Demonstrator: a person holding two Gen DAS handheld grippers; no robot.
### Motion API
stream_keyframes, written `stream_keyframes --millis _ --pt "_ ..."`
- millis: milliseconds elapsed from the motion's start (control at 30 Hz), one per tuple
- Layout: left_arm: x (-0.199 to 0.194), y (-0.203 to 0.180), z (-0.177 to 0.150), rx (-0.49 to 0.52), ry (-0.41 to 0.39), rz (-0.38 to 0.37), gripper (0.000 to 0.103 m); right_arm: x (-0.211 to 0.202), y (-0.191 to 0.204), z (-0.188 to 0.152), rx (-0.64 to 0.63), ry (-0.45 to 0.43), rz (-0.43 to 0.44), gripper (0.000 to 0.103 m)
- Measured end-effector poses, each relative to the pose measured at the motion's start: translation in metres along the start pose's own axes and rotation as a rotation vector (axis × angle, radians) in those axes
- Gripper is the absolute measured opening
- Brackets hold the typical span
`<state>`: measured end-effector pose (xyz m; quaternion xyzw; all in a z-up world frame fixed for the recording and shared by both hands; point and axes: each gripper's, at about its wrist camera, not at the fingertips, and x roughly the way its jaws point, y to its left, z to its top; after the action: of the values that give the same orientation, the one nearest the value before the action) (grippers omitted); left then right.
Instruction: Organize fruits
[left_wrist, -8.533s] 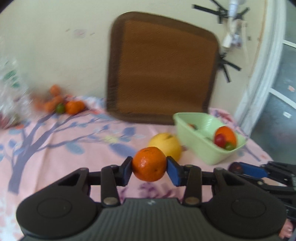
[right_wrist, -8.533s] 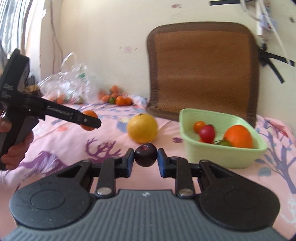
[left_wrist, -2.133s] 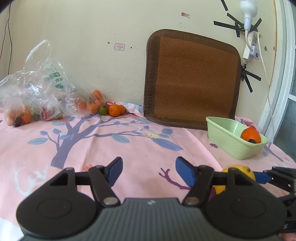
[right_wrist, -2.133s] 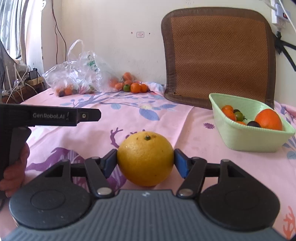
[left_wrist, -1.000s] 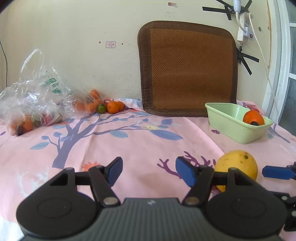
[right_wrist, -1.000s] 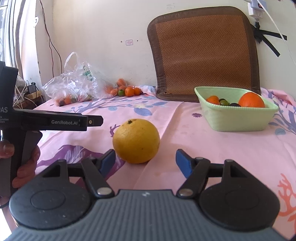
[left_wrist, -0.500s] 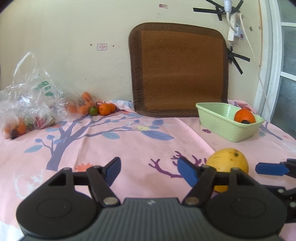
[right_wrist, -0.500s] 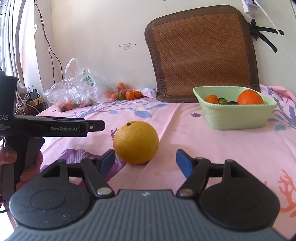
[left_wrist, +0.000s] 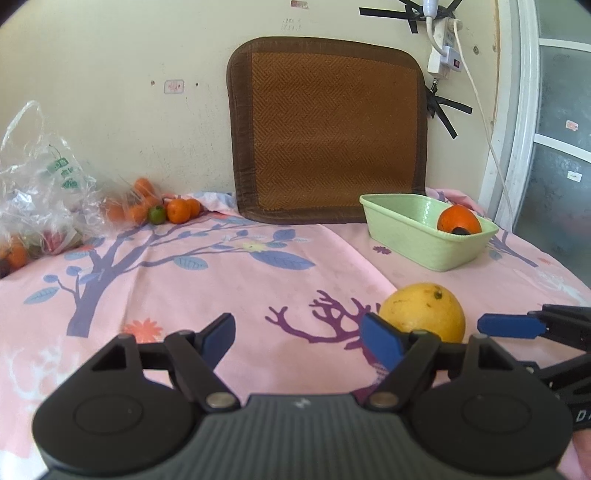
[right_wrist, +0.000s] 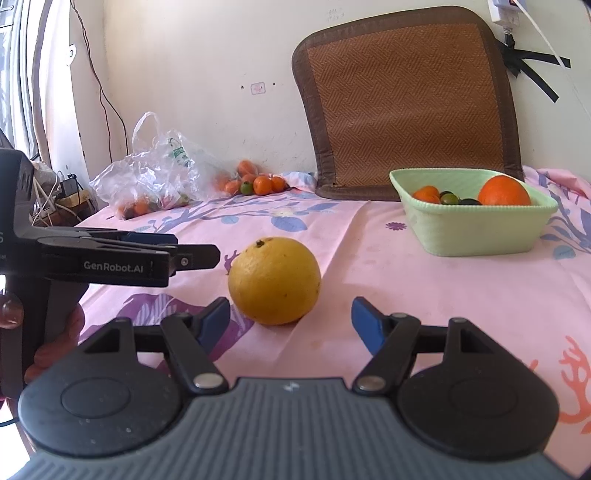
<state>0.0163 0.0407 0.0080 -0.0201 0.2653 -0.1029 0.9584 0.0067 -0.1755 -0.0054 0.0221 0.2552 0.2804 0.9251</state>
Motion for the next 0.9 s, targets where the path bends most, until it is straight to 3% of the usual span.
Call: stream_keyframes --millis 400,900 --pt "-0.007 -0.016 -0.002 -0.004 0.029 -0.059 0.078 0.002 0.002 0.000 -0.010 0.008 -0.005 0.075" --pt "-0.010 -0.015 -0.006 -0.045 0.023 -0.075 0.082 0.002 0.001 0.000 -0.012 0.010 -0.006 0.074"
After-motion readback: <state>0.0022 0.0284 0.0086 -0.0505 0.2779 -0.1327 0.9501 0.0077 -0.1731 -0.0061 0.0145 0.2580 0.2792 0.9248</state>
